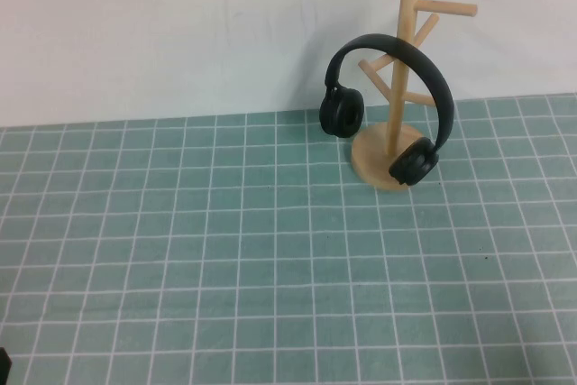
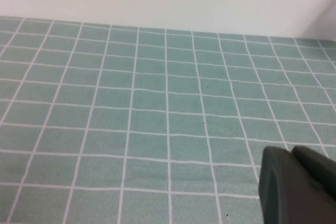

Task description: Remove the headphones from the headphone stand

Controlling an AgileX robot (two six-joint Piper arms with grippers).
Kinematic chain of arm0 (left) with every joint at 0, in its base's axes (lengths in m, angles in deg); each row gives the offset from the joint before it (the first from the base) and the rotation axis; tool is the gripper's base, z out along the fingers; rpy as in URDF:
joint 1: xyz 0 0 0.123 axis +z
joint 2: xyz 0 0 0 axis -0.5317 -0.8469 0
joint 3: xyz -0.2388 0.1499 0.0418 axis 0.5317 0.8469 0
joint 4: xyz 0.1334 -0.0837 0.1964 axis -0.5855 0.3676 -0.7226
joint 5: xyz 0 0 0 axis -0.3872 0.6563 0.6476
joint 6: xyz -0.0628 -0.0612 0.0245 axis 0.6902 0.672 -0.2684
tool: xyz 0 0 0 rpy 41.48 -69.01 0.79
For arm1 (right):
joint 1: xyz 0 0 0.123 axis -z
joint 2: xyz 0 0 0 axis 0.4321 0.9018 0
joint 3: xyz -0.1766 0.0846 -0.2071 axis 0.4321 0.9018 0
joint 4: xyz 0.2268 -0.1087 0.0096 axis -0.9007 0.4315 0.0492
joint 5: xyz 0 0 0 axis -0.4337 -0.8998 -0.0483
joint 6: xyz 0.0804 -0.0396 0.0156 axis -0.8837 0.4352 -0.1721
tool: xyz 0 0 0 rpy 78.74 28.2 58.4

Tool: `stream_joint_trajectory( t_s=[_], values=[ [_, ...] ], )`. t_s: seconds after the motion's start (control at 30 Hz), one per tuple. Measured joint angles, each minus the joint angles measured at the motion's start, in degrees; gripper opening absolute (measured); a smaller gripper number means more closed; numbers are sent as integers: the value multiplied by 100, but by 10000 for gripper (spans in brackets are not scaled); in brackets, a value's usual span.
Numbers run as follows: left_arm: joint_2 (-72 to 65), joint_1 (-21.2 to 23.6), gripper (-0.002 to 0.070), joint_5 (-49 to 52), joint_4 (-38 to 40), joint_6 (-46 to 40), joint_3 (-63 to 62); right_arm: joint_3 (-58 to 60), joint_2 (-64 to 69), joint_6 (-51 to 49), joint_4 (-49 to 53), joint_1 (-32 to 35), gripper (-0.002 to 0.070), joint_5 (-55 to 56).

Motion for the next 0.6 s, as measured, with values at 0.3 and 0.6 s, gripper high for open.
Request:
stream_joint_trajectory(
  t_s=[0.3, 0.6],
  values=[
    [0, 0, -4, 0, 0, 0, 0, 0, 0, 0, 0, 0, -8, 0],
    [0, 0, -4, 0, 0, 0, 0, 0, 0, 0, 344, 0, -8, 33]
  ],
)
